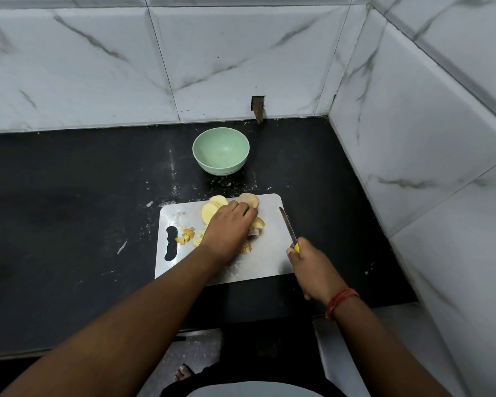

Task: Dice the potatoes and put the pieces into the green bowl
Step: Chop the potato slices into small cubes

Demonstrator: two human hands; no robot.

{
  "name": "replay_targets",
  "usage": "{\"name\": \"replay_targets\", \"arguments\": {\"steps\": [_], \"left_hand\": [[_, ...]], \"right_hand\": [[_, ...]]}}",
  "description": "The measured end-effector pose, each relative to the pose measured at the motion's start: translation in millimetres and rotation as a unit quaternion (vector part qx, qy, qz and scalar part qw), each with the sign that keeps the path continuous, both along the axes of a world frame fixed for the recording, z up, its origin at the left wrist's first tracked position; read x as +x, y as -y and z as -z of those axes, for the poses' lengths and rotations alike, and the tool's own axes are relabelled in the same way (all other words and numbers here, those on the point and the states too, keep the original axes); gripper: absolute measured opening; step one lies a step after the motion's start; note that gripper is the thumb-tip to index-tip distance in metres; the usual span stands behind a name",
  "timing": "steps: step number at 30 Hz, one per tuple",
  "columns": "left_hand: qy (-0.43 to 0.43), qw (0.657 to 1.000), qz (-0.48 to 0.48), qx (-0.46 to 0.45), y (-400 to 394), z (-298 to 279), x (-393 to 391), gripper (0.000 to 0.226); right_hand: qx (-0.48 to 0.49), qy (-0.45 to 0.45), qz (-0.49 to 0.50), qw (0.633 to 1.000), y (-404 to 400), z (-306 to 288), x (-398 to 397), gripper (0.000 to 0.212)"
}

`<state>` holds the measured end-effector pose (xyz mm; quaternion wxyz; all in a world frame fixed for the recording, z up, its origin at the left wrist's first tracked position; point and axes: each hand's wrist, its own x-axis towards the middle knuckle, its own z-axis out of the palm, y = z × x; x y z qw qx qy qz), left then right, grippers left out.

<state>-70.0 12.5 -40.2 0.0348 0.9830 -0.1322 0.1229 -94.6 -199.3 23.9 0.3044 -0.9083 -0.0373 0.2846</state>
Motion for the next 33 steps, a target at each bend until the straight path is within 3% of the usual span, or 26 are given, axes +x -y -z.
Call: {"name": "replay_targets", "arguments": {"steps": [10, 21, 33], "left_hand": [[0.004, 1.0, 0.009, 0.02, 1.2, 4.2, -1.6, 0.038], [-0.096, 0.994, -0.049, 0.014, 7.9, -3.2, 1.1, 0.038], [-0.128, 0.989, -0.066, -0.034, 8.8, -3.6, -2.0, 0.04]], "right_hand": [[0.015, 0.012, 0.009, 1.0, 3.5, 2.3, 0.8, 0.021], [0.017, -0.034, 0.002, 0.999, -13.9, 8.2, 5.3, 0.019], [-0.033, -0.075, -0.024, 0.996, -33.8, 24.6, 11.5, 0.02]]}}
